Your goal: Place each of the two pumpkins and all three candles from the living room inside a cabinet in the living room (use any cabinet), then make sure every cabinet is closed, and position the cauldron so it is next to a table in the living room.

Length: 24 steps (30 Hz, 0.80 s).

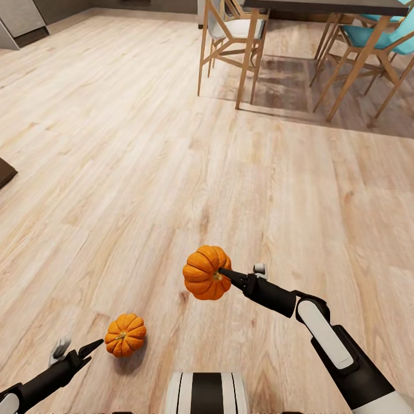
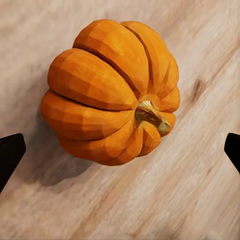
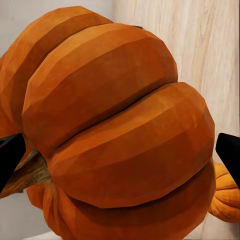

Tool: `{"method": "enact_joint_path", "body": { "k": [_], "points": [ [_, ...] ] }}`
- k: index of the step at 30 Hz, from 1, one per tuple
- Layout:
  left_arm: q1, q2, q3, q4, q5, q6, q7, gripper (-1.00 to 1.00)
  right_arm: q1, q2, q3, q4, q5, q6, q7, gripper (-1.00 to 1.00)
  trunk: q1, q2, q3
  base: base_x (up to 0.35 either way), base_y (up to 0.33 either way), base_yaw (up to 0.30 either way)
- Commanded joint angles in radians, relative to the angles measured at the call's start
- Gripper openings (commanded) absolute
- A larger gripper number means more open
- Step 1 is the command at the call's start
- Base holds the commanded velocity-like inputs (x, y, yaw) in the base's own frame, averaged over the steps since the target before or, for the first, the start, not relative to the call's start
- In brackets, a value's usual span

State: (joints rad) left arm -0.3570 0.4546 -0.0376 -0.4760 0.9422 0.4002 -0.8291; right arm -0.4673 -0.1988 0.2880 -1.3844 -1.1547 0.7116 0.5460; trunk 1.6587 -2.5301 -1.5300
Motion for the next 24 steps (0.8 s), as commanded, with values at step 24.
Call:
{"method": "enact_joint_path", "body": {
  "k": [24],
  "points": [
    [-0.011, -0.001, 0.047, -0.013, 0.021, -0.046, 0.016, 1.00, -0.001, 0.002, 0.001, 0.012, 0.000, 0.003, -0.002, -1.00, 0.009, -0.005, -0.078, 0.000, 0.000, 0.000]
  ]
}}
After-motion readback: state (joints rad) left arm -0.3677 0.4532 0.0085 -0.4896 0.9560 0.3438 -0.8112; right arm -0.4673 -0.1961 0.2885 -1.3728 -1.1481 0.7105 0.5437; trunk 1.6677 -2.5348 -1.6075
